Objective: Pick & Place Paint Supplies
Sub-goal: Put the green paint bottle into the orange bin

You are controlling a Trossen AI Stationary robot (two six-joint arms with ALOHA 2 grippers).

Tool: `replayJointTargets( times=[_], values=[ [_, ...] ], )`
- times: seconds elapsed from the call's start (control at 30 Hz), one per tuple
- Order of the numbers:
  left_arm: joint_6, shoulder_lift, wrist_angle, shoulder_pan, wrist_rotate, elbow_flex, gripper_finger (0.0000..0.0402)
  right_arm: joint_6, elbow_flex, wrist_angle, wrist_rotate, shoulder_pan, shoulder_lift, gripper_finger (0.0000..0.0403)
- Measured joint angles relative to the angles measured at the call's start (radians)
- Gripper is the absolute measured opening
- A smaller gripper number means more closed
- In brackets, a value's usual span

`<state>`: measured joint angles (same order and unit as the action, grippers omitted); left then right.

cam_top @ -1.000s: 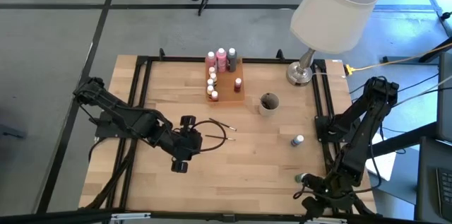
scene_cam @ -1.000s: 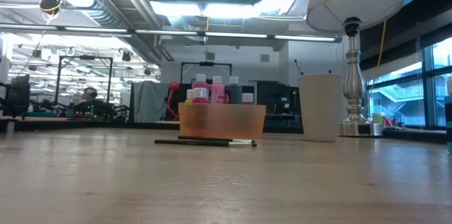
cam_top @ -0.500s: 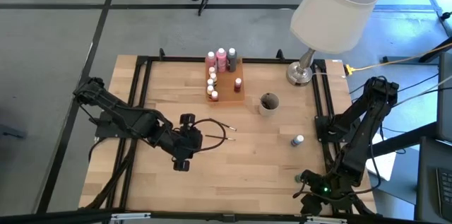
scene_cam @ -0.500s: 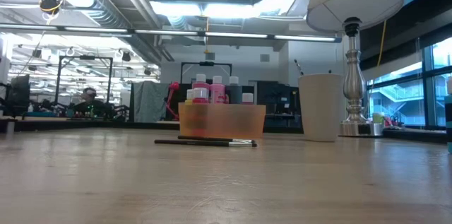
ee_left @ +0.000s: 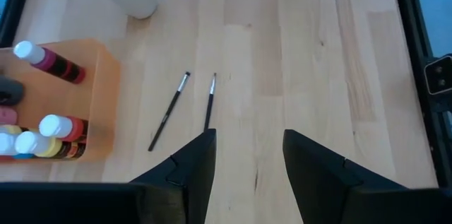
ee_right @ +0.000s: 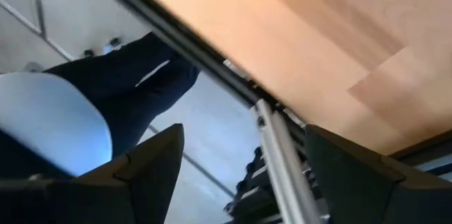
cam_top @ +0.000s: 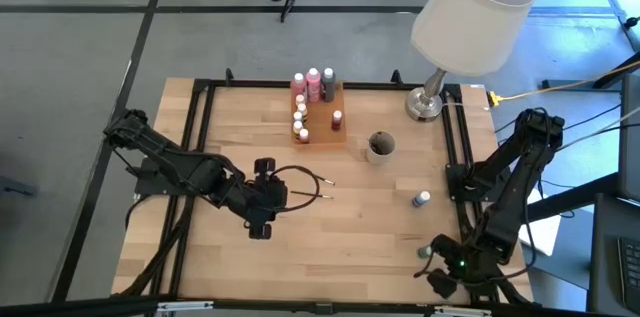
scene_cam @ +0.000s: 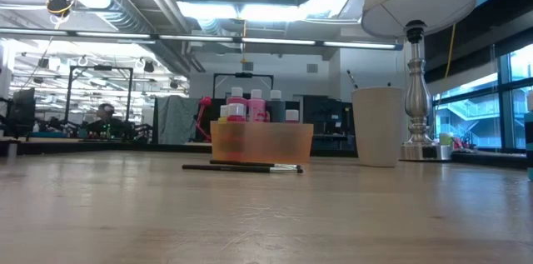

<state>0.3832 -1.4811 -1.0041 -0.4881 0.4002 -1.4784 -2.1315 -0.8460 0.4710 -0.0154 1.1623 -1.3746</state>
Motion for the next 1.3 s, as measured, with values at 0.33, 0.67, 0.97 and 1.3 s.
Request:
replayJointTargets(
  times=[0.33, 0.67, 0.97, 1.3],
  values=[
    [0.0, 0.0, 0.009, 0.0, 0.007, 0.0, 0.0162, 0.046, 0.0, 0.099, -0.036, -0.019, -0.009, 0.0297],
    [0.0, 0.0, 0.01, 0.0, 0.011, 0.0, 0.0162, 0.078, 0.0, 0.089, -0.047, -0.023, -0.124, 0.0297],
    [-0.001, 0.0, 0.01, 0.0, 0.011, 0.0, 0.0162, 0.091, 0.0, 0.147, -0.105, -0.041, -0.151, 0.0297],
    [-0.001, 0.0, 0.01, 0.0, 0.01, 0.0, 0.0162, 0.133, 0.0, 0.185, -0.176, -0.075, -0.151, 0.0281]
  ],
)
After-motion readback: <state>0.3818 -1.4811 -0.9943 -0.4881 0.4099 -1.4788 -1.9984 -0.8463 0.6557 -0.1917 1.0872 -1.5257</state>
